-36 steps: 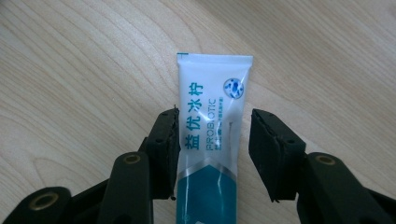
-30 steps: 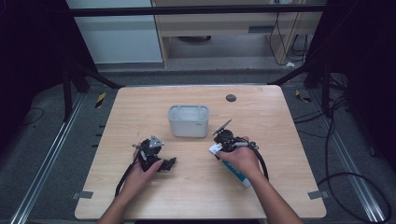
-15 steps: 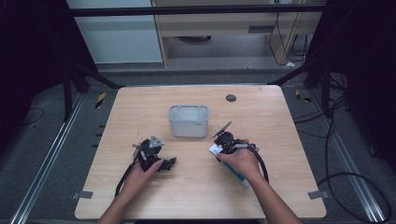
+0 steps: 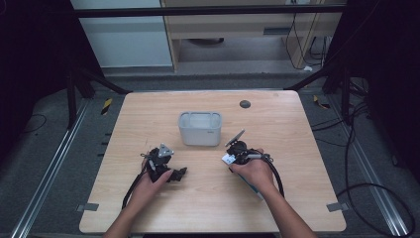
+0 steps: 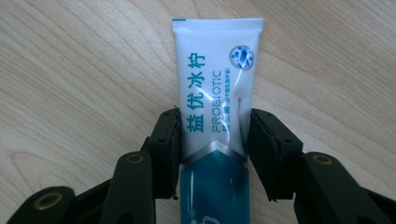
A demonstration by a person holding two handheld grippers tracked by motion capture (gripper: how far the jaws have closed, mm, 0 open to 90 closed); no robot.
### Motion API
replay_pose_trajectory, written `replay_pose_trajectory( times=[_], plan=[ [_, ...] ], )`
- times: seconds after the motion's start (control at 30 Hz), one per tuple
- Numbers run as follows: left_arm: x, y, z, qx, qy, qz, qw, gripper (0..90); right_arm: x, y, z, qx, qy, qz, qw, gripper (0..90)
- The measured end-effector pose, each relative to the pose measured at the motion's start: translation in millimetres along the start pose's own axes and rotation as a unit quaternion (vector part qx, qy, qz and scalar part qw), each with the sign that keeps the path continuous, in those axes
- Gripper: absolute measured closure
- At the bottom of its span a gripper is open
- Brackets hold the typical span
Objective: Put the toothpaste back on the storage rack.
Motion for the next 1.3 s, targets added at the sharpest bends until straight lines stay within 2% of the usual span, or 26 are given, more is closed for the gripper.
replay_pose_trajectory(
  times=[0.27, 0.57, 1.0, 1.07, 1.1, 1.13, 1.27, 1.3],
  plan=[
    [0.0, 0.0, 0.0, 0.0, 0.0, 0.0, 1.0, 0.0, -0.1, -2.0, -0.1, 0.012, 0.0, 0.005, 0.9999, 56.6],
    [0.0, 0.0, 0.0, 0.0, 0.0, 0.0, 1.0, 0.0, -1.9, -8.5, 0.6, 0.041, -0.01, 0.035, 0.9985, 63.9],
    [0.0, 0.0, 0.0, 0.0, 0.0, 0.0, 1.0, 0.0, -0.9, -2.1, 5.1, 0.017, -0.001, 0.015, 0.9998, 71.4],
    [0.0, 0.0, 0.0, 0.0, 0.0, 0.0, 1.0, 0.0, -0.2, -0.6, 5.9, 0.014, 0.003, 0.019, 0.9997, 72.7],
    [0.0, 0.0, 0.0, 0.0, 0.0, 0.0, 1.0, 0.0, 0.0, -0.9, 6.8, 0.012, 0.005, 0.01, 0.9999, 73.5],
    [0.0, 0.0, 0.0, 0.0, 0.0, 0.0, 1.0, 0.0, 0.4, 0.4, 7.3, 0.01, 0.008, 0.014, 0.9998, 74.2],
    [0.0, 0.0, 0.0, 0.0, 0.0, 0.0, 1.0, 0.0, 2.8, 3.7, 10.0, 0.003, 0.02, 0.008, 0.9998, 76.9],
    [0.0, 0.0, 0.0, 0.0, 0.0, 0.0, 1.0, 0.0, 3.9, 5.3, 11.8, -0.006, 0.026, -0.001, 0.9997, 78.0]
  ],
)
Point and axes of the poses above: each handheld gripper's, and its own axes: z roughly backward along the jaws, x roughly out of its underside, y roughly to its right, the point moved 1 cm from there along -z, roughly forward along the jaws, and after that the axes turned 10 degrees about -x, right-handed, at the moved point
